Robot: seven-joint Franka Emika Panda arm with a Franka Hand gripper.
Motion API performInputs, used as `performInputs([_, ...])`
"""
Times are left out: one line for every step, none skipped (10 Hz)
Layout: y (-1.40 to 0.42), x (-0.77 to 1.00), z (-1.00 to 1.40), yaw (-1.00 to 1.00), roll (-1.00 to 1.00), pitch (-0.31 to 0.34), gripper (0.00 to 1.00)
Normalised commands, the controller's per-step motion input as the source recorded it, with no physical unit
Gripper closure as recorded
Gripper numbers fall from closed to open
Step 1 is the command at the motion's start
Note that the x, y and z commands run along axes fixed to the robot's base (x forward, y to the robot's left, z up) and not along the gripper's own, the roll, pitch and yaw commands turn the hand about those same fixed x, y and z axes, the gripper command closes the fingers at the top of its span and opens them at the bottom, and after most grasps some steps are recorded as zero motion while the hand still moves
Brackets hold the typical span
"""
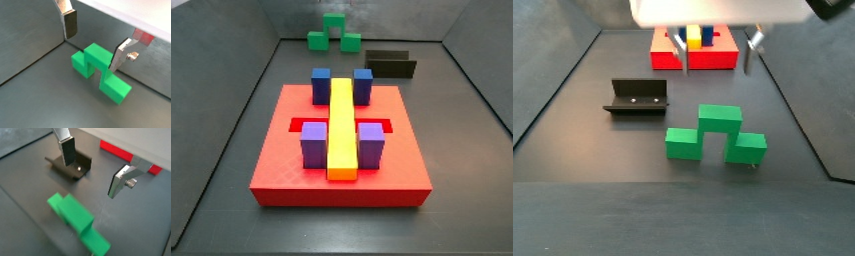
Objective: Pick up the green object. Move up. Move to above the board. Insert the green object.
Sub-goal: Pick up the green object.
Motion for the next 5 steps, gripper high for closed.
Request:
performInputs([0.41, -0.19, 0.0, -0.12, -0.11, 0.0, 0.0])
performInputs([0.3, 0.0, -0.11, 0.0, -0.02, 0.0, 0.0])
performInputs([0.28, 0.07, -0.16, 0.0, 0.0, 0.0, 0.0])
performInputs([0.19, 0.32, -0.18, 0.04, 0.0, 0.017, 0.0])
performInputs([0.23, 0.38, -0.24, 0.05, 0.0, 0.031, 0.0])
